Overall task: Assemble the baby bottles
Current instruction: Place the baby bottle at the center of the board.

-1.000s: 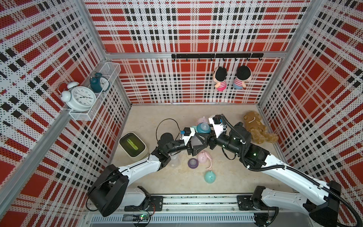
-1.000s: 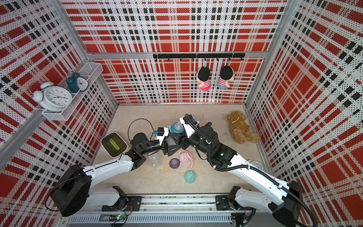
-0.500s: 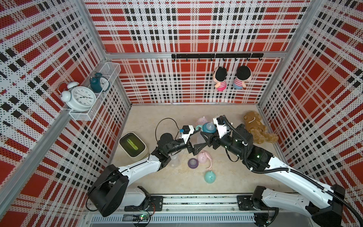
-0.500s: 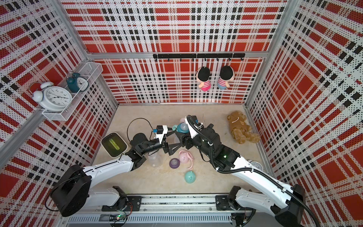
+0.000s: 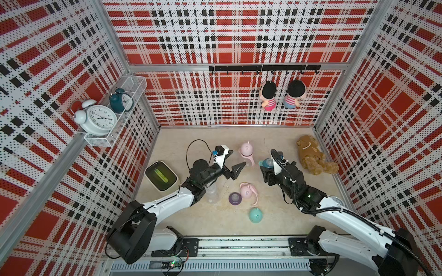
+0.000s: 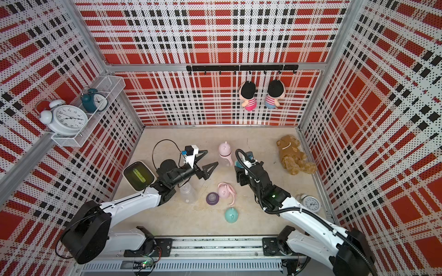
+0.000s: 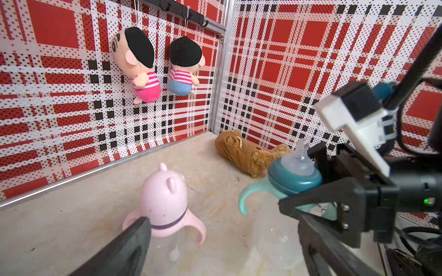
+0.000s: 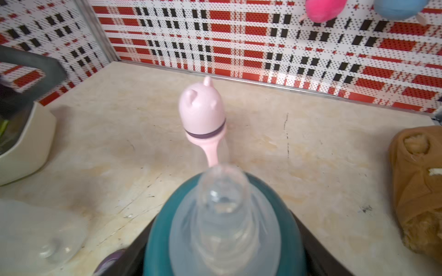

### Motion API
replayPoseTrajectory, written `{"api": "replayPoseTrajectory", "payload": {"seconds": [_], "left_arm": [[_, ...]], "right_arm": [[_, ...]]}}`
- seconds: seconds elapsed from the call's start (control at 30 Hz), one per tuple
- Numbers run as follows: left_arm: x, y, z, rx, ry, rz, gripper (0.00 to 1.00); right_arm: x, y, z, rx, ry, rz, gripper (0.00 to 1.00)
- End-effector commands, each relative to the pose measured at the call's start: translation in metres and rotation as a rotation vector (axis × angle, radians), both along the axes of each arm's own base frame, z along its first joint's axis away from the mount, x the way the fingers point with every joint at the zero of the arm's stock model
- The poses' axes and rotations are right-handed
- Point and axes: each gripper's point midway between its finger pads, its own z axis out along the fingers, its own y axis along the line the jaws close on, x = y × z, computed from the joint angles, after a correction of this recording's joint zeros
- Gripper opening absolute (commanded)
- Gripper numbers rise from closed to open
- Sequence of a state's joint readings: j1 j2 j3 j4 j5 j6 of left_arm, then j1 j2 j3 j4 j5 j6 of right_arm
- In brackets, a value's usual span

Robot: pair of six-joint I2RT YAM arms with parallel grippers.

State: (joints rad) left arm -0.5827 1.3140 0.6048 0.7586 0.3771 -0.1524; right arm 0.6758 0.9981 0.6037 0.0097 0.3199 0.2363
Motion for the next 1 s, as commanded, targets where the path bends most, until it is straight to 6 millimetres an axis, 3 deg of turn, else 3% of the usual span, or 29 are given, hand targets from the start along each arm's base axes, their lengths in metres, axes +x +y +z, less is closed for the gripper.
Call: {"api": "replayPoseTrajectory", "payload": {"seconds": [0.0,0.57,0.97], "left_arm": [[0.003,0.006,0.012,-0.016,-0.015,0.028,0.98],[0.006,0.006,0.007,0.007,-0.009,0.032,0.98],[0.008,0.004,0.003,0.017,-0.005,0.029,0.98]], "right_arm": [[0.017,-0.003,0.019,0.108,-0.113,-0.011,0.56],[0.059,0.013,-0.022,0.036,-0.173,-0.005,0.54],[0.072,0.01,-0.036,0.024,-0.218,-0.059,0.57]]}}
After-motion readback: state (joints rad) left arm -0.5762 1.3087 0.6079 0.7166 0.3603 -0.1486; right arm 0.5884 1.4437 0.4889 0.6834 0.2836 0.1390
